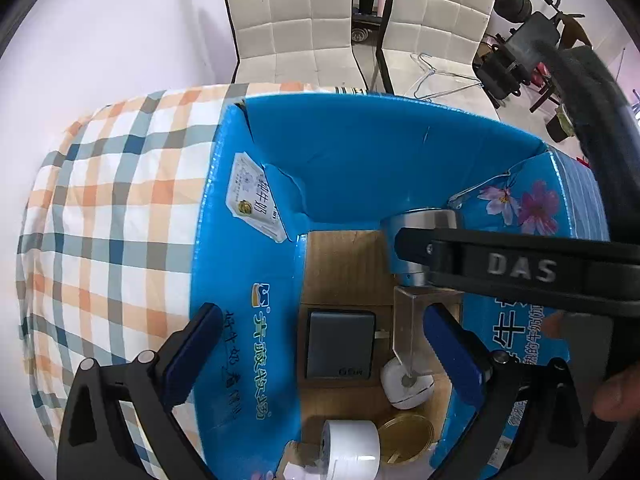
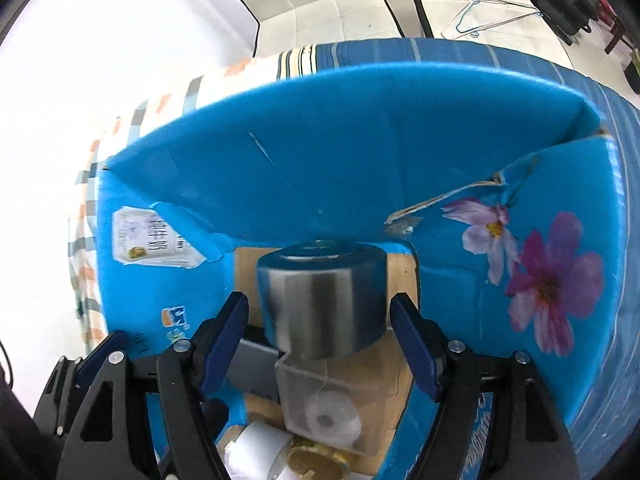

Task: Organize rigid objects
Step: 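Lower and release the gold tin and silver canister into the blue box with both tools, then move the right tool to the black keys and grasp them by the ring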

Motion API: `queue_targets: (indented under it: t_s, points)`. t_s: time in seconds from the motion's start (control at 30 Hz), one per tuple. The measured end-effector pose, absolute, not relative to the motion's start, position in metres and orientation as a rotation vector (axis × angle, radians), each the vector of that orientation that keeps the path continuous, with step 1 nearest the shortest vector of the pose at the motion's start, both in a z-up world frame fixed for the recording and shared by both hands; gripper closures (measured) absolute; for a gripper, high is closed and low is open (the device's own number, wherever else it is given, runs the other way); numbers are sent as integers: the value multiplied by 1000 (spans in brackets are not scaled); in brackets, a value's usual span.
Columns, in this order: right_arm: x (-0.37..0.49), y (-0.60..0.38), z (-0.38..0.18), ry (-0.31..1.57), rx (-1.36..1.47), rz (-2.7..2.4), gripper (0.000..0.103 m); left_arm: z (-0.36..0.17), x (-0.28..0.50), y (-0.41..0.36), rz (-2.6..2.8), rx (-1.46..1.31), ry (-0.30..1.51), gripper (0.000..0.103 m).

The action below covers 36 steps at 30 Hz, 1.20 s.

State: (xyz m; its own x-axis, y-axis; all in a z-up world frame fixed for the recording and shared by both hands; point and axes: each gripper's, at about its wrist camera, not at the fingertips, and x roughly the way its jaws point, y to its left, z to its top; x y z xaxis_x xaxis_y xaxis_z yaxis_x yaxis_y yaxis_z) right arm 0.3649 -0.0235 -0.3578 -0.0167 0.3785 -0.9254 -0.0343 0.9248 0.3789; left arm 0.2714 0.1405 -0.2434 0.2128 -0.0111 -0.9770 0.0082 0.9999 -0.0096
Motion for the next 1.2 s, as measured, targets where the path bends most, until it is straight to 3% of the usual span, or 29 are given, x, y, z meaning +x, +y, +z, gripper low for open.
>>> queue_targets:
  t_s: [0.23,0.83,1.2]
  points:
    - [347,-30,-325,1507,290,358,4,-217,260,138,-1,3,1319,0]
    - [266,-77,-214,1315,256,398,0,-137,195,145,35,24,1183,0]
    - [178,-146,-138,1134,329,460,0,-66,130,96,-33,36,1047,0]
